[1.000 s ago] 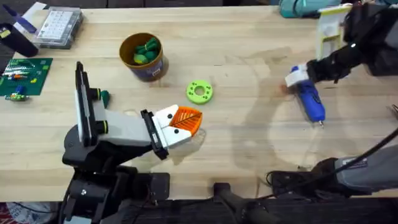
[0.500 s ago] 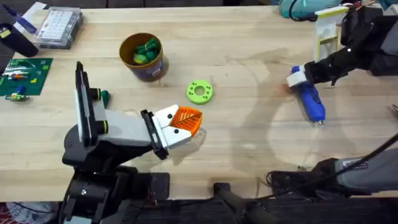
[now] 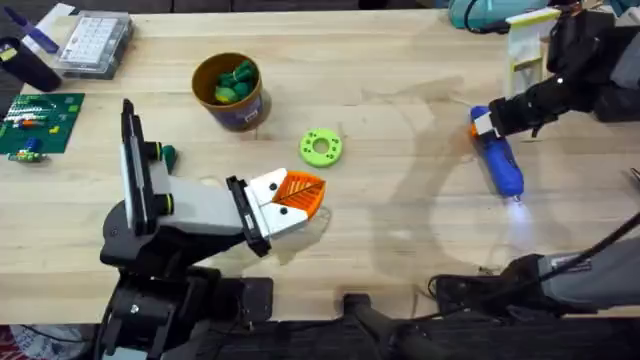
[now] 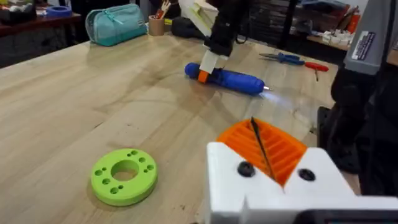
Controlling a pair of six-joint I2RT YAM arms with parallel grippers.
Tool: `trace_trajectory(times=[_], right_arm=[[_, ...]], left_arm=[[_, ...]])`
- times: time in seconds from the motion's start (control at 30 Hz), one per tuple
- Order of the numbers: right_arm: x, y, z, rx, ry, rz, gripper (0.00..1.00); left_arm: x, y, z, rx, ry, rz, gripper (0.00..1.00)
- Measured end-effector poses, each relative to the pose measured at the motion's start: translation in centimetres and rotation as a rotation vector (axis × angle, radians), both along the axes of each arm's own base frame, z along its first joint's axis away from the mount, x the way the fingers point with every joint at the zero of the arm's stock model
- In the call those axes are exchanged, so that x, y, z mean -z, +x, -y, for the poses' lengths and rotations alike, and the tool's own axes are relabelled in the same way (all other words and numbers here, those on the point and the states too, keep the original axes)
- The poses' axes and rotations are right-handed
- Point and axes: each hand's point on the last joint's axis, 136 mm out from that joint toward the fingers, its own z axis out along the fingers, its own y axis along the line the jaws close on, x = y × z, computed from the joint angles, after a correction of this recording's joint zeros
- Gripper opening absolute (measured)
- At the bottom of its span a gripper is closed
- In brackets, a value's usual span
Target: Pick up the gripper from the table and insert it into the empty holder that is missing its gripper. Then pick up a screw, insert it into the mounting hole, and use the screwdriver to tighten it. Finally, clean up the table by picking up the vegetable and placing it into the bucket.
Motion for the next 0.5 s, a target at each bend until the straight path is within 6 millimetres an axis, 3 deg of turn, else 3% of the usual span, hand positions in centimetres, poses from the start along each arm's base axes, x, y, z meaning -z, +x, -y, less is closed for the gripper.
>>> trace_trajectory(times=[0.3,0.4,0.5], right_arm=[[-1.0,-2.1,-0.8,0.020,0.034,-0.073,0.027],[-3.4,-1.3,-0.6,0.027,0.032,-0.034,0.052],[-7.4,0.2,-0.4,0.031,0.019,0.046,0.074]], left_arm=[[0.0,0.0,0.0,0.000,0.000,0.000,0.019],[0.0,0.0,0.0,0.000,0.000,0.000,0.019],[0.0,0.0,0.0,0.000,0.000,0.000,0.019]])
